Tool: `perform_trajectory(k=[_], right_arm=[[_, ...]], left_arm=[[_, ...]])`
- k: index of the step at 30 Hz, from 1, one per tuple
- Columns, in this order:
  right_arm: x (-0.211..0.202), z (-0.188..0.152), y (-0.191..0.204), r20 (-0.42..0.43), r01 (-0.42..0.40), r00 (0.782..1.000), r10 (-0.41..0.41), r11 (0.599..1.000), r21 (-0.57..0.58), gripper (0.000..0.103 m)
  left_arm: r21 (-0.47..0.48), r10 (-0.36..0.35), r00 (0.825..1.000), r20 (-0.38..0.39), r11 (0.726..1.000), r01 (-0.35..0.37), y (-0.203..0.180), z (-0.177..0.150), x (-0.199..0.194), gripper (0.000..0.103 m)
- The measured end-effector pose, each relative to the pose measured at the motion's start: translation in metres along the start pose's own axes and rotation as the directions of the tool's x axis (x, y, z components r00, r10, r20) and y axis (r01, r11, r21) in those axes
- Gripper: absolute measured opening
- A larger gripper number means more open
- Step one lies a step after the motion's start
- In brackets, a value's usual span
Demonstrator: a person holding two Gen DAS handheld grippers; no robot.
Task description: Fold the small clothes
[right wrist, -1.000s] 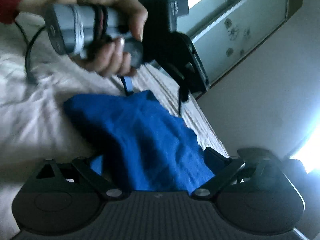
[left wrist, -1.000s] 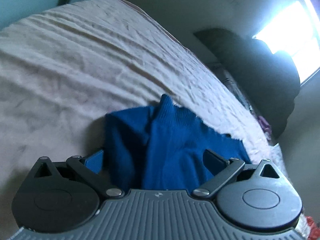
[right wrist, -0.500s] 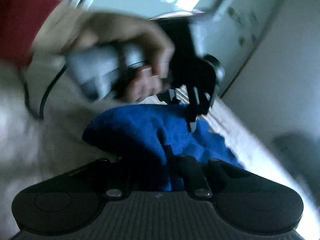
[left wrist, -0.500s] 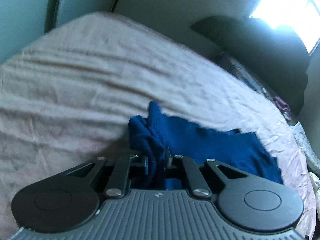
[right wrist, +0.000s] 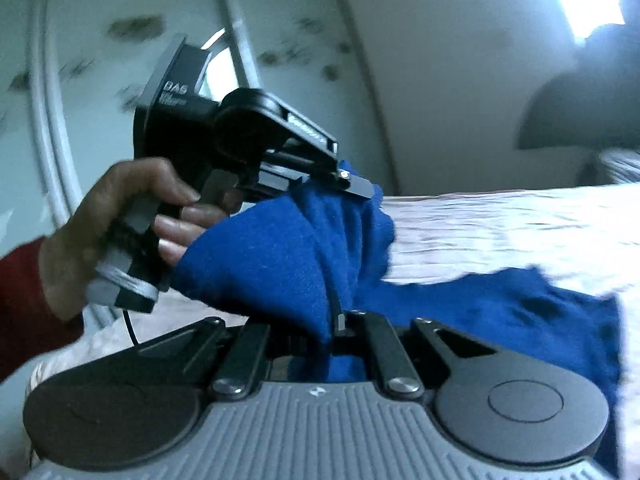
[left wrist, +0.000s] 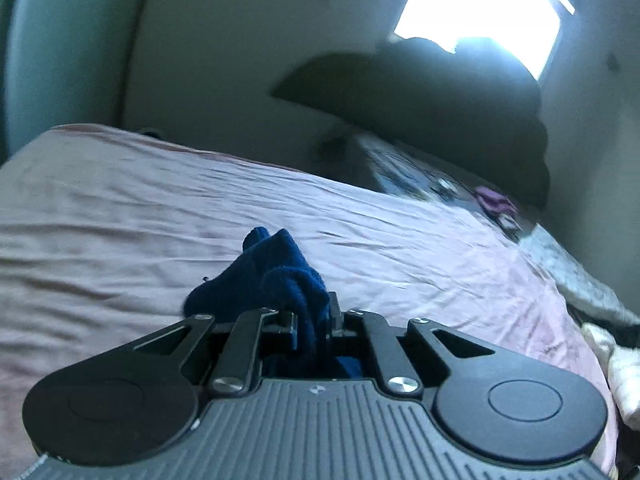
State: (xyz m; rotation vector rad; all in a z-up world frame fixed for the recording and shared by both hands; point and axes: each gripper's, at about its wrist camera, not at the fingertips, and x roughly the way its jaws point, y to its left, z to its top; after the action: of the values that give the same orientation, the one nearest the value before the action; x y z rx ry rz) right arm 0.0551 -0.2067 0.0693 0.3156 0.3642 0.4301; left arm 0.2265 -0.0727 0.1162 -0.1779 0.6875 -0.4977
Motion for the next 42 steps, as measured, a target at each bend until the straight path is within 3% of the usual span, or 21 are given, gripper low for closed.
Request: perform_trajectory(k=[6, 12, 17, 21, 29, 36, 40, 42], right_arm=[[-0.018, -0.015, -0.059, -0.027, 0.082, 0.997, -0.078, 0.984, 0.159, 0.008], [-0.034, -0.035, -0.095, -0.073, 0.11, 0.993, -0.093, 0.95, 0.293, 0.008], [-0.044, -0.05, -0.116, -0.109, 0.111, 0.991, -0.074, 0.918, 0.38, 0.008], [-0.05, -0.055, -0.113, -0.125, 0.127, 0.989, -0.084, 0.914, 0.385, 0.009], [-0.062, -0.054, -0.112, -0.139, 0.151, 0.985, -0.103, 0.908, 0.392, 0.011], [-0.062, -0.06, -0.115, -0.157, 0.156, 0.982, -0.101, 0.904, 0.399, 0.013], [-0.075, -0.06, -0.115, -0.184, 0.168, 0.977, -0.107, 0.917, 0.362, 0.033], [-0.088, -0.056, -0.113, -0.183, 0.186, 0.974, -0.133, 0.932, 0.311, 0.052]], left_arm=[[0.075, -0.037, 0.994, -0.1, 0.996, 0.045, -0.064, -0.02, 0.064, 0.01], [0.157, 0.007, 0.986, -0.167, 0.987, 0.02, -0.094, -0.054, 0.113, 0.01], [0.257, 0.075, 0.983, -0.17, 0.966, -0.029, -0.111, -0.072, 0.126, 0.011], [0.315, 0.11, 0.983, -0.15, 0.947, -0.058, -0.123, -0.08, 0.129, 0.032], [0.34, 0.137, 0.981, -0.133, 0.937, -0.085, -0.129, -0.086, 0.128, 0.045], [0.358, 0.171, 0.981, -0.093, 0.925, -0.128, -0.13, -0.084, 0.121, 0.067], [0.404, 0.185, 0.982, -0.026, 0.901, -0.159, -0.125, -0.081, 0.096, 0.085], [0.414, 0.208, 0.978, 0.035, 0.887, -0.203, -0.115, -0.083, 0.074, 0.095]])
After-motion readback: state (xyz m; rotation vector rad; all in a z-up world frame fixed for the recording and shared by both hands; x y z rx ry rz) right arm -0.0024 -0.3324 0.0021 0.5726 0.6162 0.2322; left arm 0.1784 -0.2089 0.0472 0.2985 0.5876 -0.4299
